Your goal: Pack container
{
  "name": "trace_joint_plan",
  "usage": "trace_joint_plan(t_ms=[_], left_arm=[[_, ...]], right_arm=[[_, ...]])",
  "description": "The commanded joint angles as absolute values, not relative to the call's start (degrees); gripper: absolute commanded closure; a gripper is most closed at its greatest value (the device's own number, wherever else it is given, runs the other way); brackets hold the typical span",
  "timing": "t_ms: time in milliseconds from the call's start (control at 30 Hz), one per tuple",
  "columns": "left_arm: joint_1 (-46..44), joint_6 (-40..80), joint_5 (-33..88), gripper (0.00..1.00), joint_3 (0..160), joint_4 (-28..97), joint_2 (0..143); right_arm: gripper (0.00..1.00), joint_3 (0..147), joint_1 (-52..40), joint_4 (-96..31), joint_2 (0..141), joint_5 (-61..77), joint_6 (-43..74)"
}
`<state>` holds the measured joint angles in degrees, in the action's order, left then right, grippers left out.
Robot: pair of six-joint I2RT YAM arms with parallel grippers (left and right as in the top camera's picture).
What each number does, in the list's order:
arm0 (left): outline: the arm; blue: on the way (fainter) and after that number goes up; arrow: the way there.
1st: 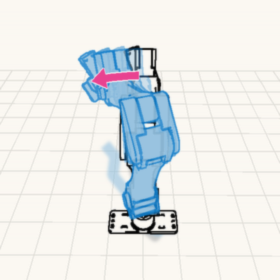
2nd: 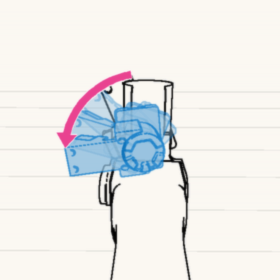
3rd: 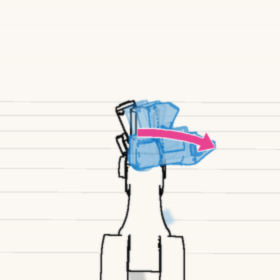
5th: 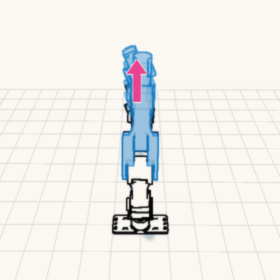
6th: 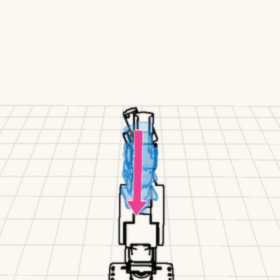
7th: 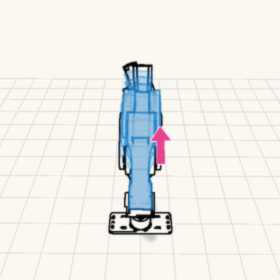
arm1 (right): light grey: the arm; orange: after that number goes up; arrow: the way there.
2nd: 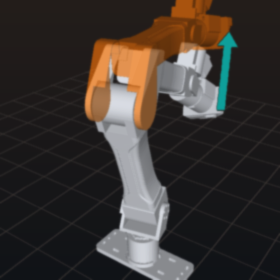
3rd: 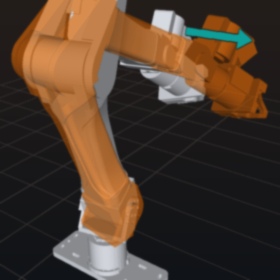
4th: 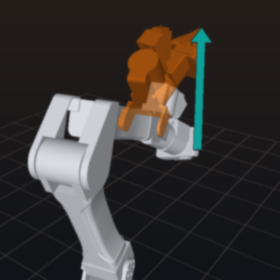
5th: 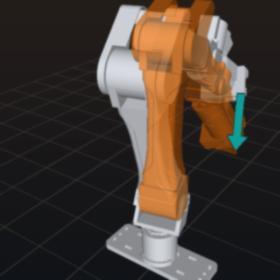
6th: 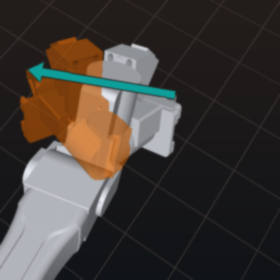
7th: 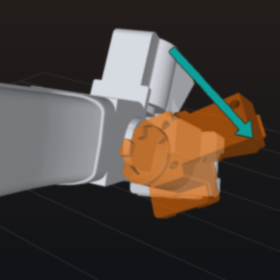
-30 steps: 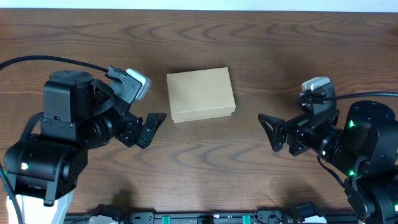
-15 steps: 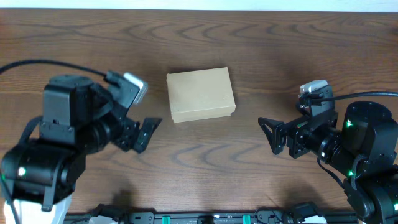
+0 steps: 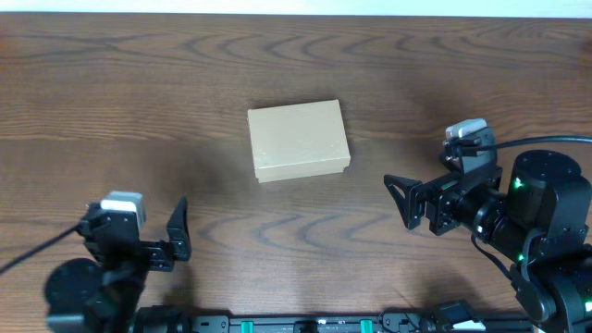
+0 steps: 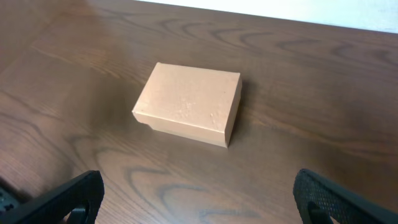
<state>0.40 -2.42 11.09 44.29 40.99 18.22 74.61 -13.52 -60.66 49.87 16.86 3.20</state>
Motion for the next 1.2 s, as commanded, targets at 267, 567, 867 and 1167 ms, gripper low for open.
trace_joint_plan(t_ms=[267, 567, 867, 1167], left_arm=[[1.98, 5.48, 11.92, 0.05, 16.69, 25.43, 4.32], [1.96, 7.38, 12.05, 0.05, 10.04, 22.02, 0.19], [1.85, 7.86, 11.94, 0.05, 6.48, 21.82, 0.36], [1.85, 7.88, 11.84, 0.05, 6.48, 21.82, 0.36]], right_arm=[[0.01, 74.46, -14.00, -60.77, 49.82, 16.49, 2.92], [0.01, 74.46, -14.00, -60.77, 49.82, 16.49, 2.92], [0.01, 74.46, -14.00, -60.77, 49.82, 16.49, 2.92], [0.01, 74.46, -14.00, -60.77, 49.82, 16.49, 2.92]])
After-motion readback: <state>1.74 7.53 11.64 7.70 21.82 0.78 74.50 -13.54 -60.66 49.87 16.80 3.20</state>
